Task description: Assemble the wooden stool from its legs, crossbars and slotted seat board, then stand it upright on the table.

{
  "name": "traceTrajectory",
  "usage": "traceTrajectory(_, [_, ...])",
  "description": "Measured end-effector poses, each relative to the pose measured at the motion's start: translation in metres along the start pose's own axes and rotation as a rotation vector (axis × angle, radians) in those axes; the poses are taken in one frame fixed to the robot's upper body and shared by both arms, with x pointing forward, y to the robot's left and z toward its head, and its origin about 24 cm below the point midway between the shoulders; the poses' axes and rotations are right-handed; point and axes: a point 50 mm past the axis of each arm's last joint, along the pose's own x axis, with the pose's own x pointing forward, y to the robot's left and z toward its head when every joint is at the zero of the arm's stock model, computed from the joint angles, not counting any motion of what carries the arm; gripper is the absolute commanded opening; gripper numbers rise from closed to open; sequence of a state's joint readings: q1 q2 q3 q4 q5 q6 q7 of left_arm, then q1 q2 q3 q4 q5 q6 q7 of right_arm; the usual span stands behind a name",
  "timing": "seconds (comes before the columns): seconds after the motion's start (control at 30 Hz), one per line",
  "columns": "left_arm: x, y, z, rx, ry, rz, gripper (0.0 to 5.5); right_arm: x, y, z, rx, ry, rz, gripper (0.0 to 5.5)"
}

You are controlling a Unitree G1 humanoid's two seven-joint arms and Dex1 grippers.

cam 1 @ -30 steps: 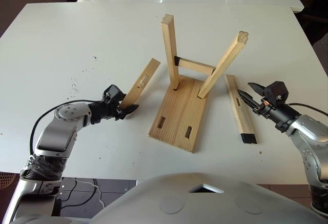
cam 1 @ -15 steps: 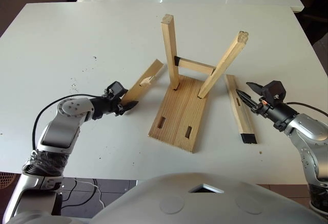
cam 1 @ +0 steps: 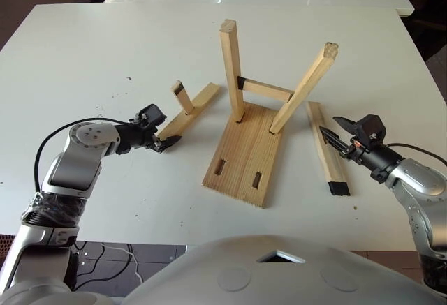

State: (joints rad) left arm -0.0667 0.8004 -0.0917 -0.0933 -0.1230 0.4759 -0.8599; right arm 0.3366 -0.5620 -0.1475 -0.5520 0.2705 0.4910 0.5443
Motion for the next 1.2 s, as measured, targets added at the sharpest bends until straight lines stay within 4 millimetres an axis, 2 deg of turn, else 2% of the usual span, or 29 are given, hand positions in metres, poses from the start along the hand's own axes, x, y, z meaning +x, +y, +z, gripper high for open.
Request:
traceTrajectory(0.37, [0.016, -0.009, 0.002, -0.024, -0.029, 0.052, 3.98, 0.003, 0.003, 0.0, 0.002, -0.004, 0.003, 2.11])
traceTrajectory(0.77, [0.025, -0.015, -0.007, -0.193, -0.105, 0.03, 2.03, 0.006, 0.0, 0.004, -0.006, -0.016, 0.005, 2.11])
traceTrajectory(0.87, [0.026, -0.015, -0.009, -0.213, -0.117, 0.034, 2.03, 0.007, -0.002, 0.006, -0.008, -0.028, 0.006, 2.11])
traceTrajectory(1.07, [0.022, 0.005, -0.019, -0.366, -0.178, 0.176, 2.03, 0.0, -0.017, 0.016, 0.006, -0.069, -0.015, 2.11])
traceTrajectory(1.17, [0.011, 0.016, -0.024, -0.444, -0.237, 0.255, 2.03, -0.009, -0.035, 0.024, 0.017, -0.096, -0.049, 2.11])
traceTrajectory(1.2, [0.003, 0.018, -0.014, -0.465, -0.333, 0.246, 2.03, -0.014, -0.046, 0.029, 0.041, -0.117, -0.069, 2.11])
